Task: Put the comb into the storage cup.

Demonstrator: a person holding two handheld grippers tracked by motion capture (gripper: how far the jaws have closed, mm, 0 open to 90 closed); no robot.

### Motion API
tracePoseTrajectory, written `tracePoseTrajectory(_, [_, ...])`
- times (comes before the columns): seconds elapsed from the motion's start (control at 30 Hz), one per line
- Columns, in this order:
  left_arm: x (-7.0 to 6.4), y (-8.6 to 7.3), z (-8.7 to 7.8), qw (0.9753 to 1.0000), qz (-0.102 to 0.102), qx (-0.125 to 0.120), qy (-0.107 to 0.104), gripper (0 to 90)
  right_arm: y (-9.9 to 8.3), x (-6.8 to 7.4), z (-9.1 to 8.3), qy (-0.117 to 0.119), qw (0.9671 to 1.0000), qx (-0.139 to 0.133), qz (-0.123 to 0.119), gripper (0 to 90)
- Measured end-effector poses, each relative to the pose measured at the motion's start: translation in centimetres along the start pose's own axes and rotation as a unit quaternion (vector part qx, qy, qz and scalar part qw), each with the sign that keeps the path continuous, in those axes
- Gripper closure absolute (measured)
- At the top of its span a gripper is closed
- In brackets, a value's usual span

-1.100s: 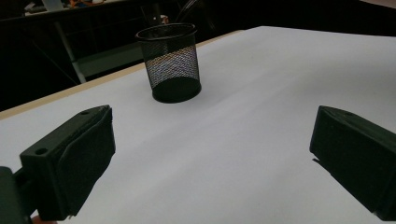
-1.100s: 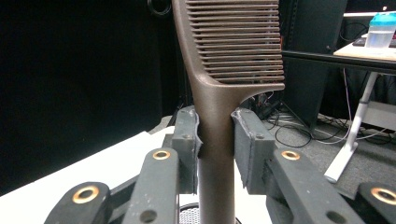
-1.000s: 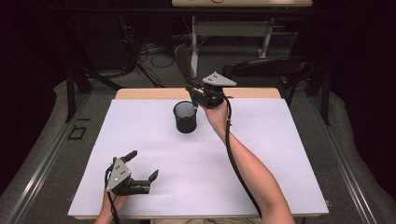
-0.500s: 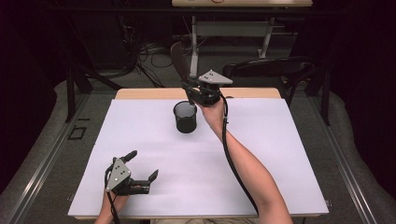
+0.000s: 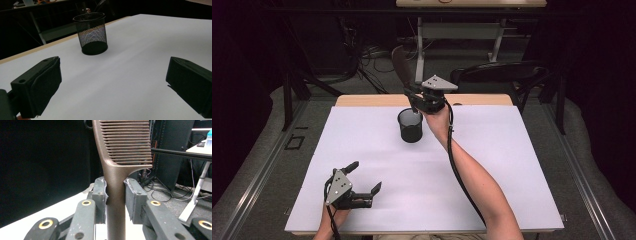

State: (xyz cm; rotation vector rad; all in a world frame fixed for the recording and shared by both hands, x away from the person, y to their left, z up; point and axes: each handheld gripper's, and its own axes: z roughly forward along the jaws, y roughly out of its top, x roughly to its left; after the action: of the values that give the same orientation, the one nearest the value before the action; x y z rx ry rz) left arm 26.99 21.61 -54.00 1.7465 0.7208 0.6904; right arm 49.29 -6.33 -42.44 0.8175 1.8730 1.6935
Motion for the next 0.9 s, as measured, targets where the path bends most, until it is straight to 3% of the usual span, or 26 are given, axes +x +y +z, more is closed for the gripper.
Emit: tracePoseTrajectory(0.9, [0.1, 0.0, -0.1, 1.0000, 0.002, -0.002, -0.001, 0.1, -1.6, -0.2, 1.8, 0.001, 0.9999, 0.015, 0.005, 72.2])
